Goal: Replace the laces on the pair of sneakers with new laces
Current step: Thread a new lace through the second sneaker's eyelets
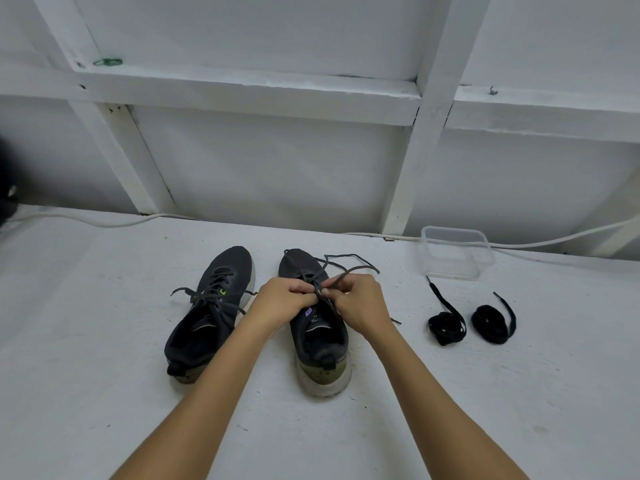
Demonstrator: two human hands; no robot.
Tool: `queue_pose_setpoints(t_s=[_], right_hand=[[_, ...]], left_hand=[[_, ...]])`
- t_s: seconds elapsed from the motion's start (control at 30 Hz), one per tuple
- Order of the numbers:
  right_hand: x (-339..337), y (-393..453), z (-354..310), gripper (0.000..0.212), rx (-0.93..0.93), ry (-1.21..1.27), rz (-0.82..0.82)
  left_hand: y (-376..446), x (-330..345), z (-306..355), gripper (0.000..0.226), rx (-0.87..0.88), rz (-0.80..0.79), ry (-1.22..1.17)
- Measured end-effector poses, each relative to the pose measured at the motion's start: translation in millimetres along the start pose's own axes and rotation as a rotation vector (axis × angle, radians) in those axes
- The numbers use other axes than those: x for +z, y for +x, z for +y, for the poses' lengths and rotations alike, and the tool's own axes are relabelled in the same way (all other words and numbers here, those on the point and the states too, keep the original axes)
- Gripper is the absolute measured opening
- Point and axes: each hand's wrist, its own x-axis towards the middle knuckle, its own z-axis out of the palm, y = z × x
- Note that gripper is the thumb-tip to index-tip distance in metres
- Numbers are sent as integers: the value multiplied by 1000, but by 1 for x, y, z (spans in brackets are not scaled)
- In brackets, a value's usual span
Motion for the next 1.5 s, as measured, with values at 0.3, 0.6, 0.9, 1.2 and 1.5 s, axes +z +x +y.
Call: queue_pose_setpoints(t_s=[0.3, 0.6, 0.9, 1.2, 1.5], right_hand=[[-11, -8, -6, 23, 97, 83, -216], [-13, -32, -11, 48, -30, -110, -115], [7, -49, -36, 29, 62, -133, -177], [10, -45, -35, 39, 119, -282, -180], [12, -40, -25, 38, 132, -387, -72]], left_hand=[[-4, 3, 2, 10, 56, 46, 112], [-3, -44, 10, 6, 59, -209, -209], [-11, -39, 15, 19, 58, -229, -493], [-5, -42, 26, 19, 74, -261, -334], [5, -26, 50, 16, 87, -315, -374]])
